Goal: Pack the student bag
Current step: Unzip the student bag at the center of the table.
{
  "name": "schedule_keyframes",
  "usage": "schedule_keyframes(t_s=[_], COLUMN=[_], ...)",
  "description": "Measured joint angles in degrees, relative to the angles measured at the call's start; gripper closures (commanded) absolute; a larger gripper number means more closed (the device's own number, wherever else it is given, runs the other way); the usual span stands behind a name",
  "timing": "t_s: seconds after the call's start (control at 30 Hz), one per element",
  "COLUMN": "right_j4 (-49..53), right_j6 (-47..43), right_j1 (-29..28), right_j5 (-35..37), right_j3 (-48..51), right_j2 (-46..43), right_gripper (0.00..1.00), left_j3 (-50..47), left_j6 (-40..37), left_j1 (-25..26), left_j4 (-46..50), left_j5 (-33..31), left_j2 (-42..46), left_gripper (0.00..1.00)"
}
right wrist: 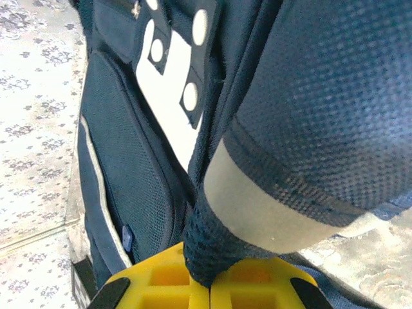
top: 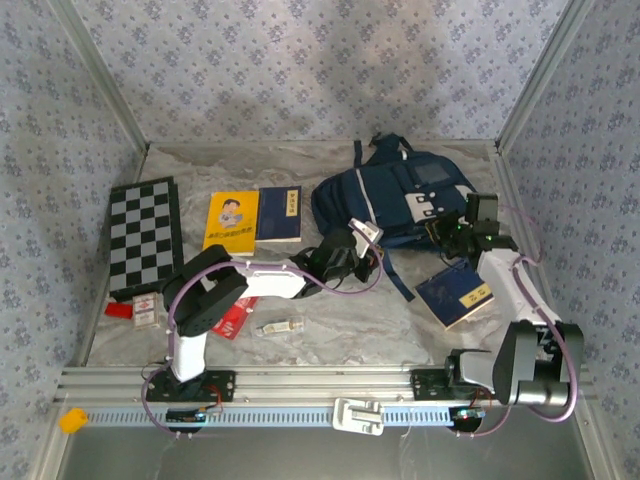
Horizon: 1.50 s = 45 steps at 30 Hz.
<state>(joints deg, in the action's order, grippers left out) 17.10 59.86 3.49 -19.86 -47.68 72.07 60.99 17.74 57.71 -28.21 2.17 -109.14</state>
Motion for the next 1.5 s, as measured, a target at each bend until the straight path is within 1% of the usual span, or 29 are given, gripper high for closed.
schedule_keyframes(t_s=[0.1, 0.17, 0.3, 0.4, 0.5, 0.57, 0.63, 0.77, 0.87, 0.97, 1.13, 1.23, 1.3, 1.5], right_j4=[0.9, 1.5, 1.9, 1.8, 2.1, 2.3, 2.9, 4.2, 4.3, 4.0, 0.2, -2.5, -4.7, -8.8], right_j6=[-2.2, -3.6, -6.9, -9.2, -10.8, -11.5, -12.2, -12.3, -11.1, -9.0, -3.3, -0.7, 0.9, 2.8], right_j1=[1.8, 2.5, 3.8, 4.4, 4.7, 4.7, 4.7, 3.5, 1.6, -0.8, -5.9, -8.4, -8.7, -8.3], right_j5=[-2.3, -3.4, -6.1, -6.4, -6.7, -7.1, -7.7, -9.0, -9.8, -9.9, -9.2, -8.2, -7.5, -4.8], right_j3=[-3.1, -5.1, -9.6, -10.8, -10.4, -9.3, -7.5, -3.8, 0.0, 3.4, 7.8, 7.8, 7.8, 7.6], right_j2=[4.3, 6.8, 12.4, 13.9, 12.9, 11.0, 8.1, 2.0, -2.1, -4.2, -3.6, -1.4, 0.0, 4.2], right_gripper=[1.0, 0.97, 0.8, 0.62, 0.42, 0.34, 0.28, 0.21, 0.2, 0.19, 0.26, 0.35, 0.41, 0.69], left_j3=[2.7, 4.9, 9.8, 11.2, 11.6, 11.9, 12.5, 13.1, 13.2, 13.5, 14.3, 14.5, 14.5, 15.1], left_j6=[0.7, 1.4, 3.7, 5.4, 6.4, 7.0, 7.4, 7.5, 7.5, 7.4, 7.5, 7.5, 7.4, 7.4], left_j1=[1.2, 1.9, 2.3, 1.7, 1.3, 1.2, 1.2, 1.2, 1.2, 1.2, 1.2, 1.2, 1.2, 1.2], left_j4=[3.6, 6.3, 11.0, 13.7, 15.0, 16.0, 16.9, 18.1, 18.6, 18.9, 19.6, 19.7, 19.8, 20.6], left_j5=[-0.1, -0.3, -0.9, -1.1, -0.8, -0.5, -0.1, 0.0, 0.2, 0.2, 0.2, 0.2, 0.2, 0.5], left_j2=[-0.1, -0.5, -2.6, -2.8, -2.9, -3.0, -3.6, -4.6, -4.8, -4.8, -4.8, -4.8, -4.8, -4.8], left_gripper=[1.0, 1.0, 1.0, 1.0, 1.0, 1.0, 1.0, 1.0, 1.0, 1.0, 1.0, 1.0, 1.0, 1.0])
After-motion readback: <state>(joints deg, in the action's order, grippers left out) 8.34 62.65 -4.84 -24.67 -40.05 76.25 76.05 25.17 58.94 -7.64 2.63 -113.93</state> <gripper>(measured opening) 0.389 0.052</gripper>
